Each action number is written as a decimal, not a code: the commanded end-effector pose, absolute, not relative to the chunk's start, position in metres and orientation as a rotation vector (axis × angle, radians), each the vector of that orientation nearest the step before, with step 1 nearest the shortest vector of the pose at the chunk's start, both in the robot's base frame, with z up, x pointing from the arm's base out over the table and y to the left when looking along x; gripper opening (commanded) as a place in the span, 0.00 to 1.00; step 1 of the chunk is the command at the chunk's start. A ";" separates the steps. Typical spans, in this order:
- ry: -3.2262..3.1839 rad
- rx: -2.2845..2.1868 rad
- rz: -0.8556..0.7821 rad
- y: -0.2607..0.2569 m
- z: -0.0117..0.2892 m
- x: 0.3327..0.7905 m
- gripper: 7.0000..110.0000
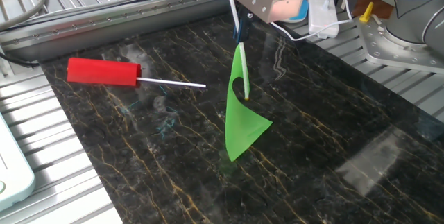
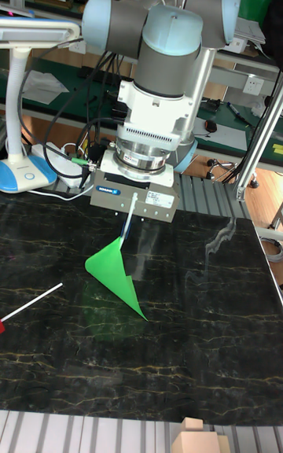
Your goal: Wave the flag
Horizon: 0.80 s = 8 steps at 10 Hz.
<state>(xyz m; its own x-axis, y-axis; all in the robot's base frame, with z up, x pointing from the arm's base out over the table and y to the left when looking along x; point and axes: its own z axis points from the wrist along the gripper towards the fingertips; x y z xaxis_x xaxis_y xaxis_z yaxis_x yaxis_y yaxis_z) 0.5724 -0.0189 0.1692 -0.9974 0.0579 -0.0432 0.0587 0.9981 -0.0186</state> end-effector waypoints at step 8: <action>3.028 0.057 -0.058 -0.027 0.169 0.598 0.00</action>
